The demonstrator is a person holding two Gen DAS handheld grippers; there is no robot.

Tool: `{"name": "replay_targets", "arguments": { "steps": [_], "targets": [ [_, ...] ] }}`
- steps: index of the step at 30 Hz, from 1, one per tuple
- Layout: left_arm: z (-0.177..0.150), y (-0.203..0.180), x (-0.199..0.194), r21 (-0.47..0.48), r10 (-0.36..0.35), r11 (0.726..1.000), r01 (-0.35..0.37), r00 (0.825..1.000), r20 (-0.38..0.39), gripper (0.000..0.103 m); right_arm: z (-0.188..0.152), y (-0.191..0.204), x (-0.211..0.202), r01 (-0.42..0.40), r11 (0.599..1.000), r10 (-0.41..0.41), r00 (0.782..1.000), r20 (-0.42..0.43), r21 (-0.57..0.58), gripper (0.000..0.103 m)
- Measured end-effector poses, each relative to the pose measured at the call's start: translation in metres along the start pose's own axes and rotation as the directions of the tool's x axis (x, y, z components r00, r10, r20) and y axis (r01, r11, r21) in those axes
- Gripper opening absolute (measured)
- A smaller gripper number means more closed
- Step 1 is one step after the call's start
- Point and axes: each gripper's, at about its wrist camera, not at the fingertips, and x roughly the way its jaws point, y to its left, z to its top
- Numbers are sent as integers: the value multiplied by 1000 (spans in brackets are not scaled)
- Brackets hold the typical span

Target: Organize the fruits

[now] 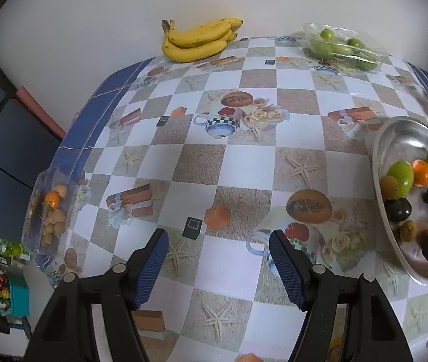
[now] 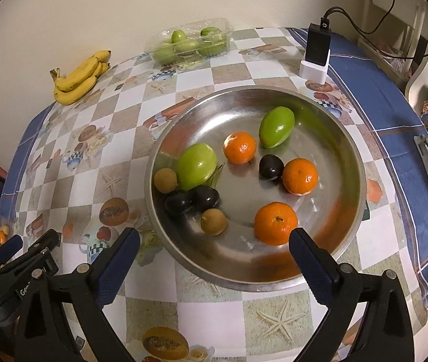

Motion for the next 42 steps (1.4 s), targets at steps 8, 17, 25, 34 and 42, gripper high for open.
{"name": "replay_targets", "arguments": {
  "steps": [8,17,25,34,42],
  "targets": [
    [-11,4,-9,15,-12,1000,12,1000,-7,73,-10,4,-12,1,1000,-1,1000,20,-19,99],
    [-17,10,-16,1,-48,999,48,999,-10,73,-20,8,-23,8,999,-7,999,36,-49,99],
    [-17,10,-20,2,-66,998,66,998,-4,73,-23,13,-29,13,997,-9,999,49,-70,99],
    [-16,11,-21,0,-71,998,71,997,-3,73,-22,16,-30,14,997,-9,998,55,-82,99],
    [-16,12,-20,-1,-70,998,70,998,-4,73,-21,17,-30,14,996,-9,998,55,-84,99]
  ]
}}
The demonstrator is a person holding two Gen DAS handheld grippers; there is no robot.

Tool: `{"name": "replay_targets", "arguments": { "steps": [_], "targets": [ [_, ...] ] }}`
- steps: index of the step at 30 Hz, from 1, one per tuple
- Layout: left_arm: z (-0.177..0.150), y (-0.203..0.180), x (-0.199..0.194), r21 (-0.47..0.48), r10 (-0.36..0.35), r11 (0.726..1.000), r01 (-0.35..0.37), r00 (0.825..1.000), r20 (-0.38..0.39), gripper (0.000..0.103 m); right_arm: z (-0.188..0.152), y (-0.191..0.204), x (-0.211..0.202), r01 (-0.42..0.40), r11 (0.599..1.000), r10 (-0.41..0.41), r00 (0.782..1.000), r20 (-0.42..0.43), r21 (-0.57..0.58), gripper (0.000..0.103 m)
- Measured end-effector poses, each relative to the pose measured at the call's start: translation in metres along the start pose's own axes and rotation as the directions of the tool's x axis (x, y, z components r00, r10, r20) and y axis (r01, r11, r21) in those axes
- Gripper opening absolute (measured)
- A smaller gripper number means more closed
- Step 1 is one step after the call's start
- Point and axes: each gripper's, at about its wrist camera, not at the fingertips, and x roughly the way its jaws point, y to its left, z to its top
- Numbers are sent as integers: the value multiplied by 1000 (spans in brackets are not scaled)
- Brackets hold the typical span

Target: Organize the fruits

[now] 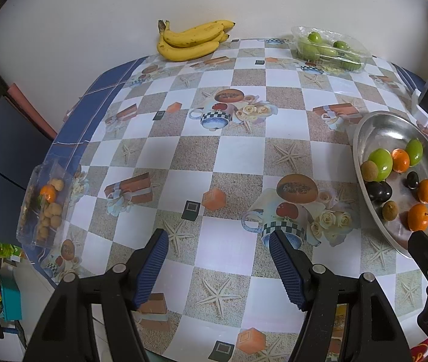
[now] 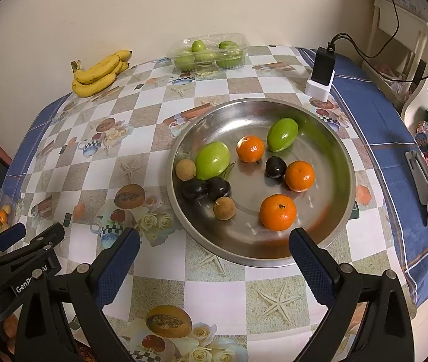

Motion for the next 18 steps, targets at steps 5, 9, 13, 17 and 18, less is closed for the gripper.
{"name": "replay_targets", "arguments": {
  "steps": [5,9,13,17,18],
  "targets": [
    [0,0,0,-2,1,1000,-1,1000,0,73,0,0,0,0,1000,0,1000,0,0,99],
    [0,1,1,-3,2,1000,-2,1000,-2,73,0,1,0,1,1000,-1,1000,0,1,99],
    [-1,2,2,-5,3,1000,-3,1000,-4,73,0,1,0,1,1000,-1,1000,0,0,99],
    [-1,2,2,-8,5,1000,-5,1000,-7,73,0,2,0,1,1000,-1,1000,0,1,99],
    [-1,2,2,-7,5,1000,-5,1000,-7,73,0,2,0,1,1000,-1,1000,0,2,99]
  ]
}}
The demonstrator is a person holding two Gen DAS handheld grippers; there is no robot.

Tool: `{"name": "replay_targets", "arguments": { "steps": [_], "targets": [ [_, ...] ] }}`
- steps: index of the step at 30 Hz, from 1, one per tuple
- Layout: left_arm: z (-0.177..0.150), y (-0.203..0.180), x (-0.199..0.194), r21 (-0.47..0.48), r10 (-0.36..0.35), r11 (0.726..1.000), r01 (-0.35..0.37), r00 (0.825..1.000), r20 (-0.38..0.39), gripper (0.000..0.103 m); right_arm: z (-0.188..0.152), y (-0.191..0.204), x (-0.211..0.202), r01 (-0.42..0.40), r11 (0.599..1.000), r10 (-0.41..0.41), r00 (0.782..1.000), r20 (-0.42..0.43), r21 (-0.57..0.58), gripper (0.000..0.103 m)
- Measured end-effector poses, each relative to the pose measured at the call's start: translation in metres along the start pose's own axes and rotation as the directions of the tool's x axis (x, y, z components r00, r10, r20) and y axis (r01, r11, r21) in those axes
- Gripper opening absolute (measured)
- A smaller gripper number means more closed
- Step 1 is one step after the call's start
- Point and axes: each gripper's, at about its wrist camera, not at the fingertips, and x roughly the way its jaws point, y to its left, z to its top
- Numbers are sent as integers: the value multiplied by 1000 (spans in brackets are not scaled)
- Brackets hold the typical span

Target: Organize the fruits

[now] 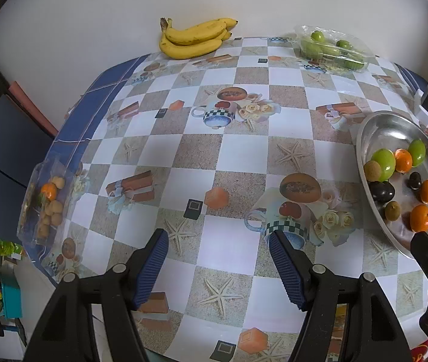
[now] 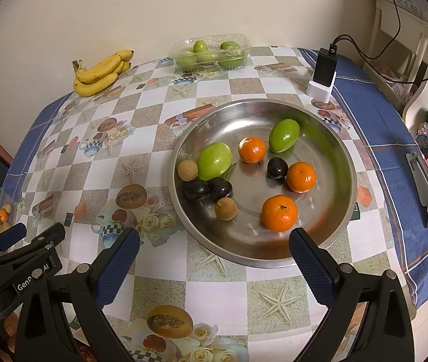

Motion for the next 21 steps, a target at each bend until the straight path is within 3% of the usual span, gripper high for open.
{"name": "replay_targets", "arguments": {
  "steps": [21],
  "targets": [
    [-1,0,2,-1,1,1000,-1,1000,-10,73,0,0,1,0,1000,0,1000,-2,-1,99]
  ]
}}
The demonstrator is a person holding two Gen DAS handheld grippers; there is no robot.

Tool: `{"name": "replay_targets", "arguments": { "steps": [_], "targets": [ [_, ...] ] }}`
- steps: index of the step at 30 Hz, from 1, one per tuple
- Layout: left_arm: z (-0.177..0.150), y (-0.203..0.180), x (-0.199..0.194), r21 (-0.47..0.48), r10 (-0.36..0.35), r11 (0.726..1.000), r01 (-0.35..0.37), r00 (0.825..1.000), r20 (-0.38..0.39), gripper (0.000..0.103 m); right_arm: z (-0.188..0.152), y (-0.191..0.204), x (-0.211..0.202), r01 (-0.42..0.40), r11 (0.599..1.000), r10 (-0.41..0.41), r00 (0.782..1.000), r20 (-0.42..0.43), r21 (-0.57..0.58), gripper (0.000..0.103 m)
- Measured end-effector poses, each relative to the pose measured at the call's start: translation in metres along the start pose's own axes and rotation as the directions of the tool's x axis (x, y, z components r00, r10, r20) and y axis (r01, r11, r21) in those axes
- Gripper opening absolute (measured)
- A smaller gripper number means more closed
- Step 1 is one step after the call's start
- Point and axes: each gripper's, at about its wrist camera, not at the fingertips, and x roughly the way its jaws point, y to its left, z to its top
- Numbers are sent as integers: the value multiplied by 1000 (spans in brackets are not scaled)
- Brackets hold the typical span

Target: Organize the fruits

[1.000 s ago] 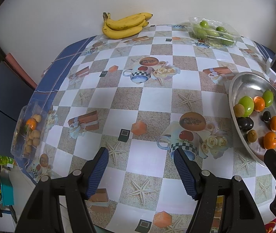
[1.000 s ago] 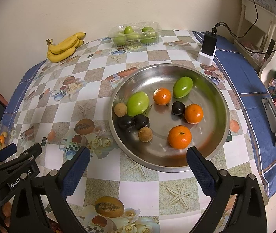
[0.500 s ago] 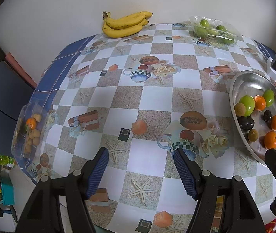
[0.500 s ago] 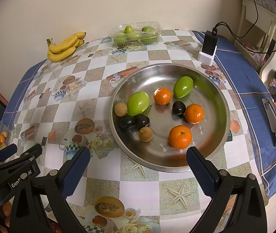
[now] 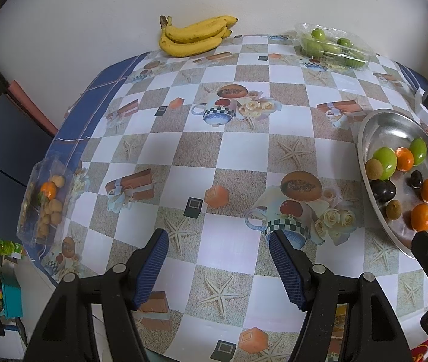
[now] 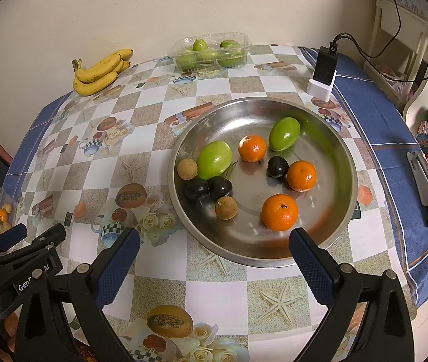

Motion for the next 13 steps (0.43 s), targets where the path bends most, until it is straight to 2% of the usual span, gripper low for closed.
{"name": "replay_targets", "arguments": {
  "steps": [13],
  "targets": [
    [2,3,-1,-7,-14,1000,14,1000,6,73,-2,1,1,-1,1000,1,1000,-1,0,99]
  ]
}}
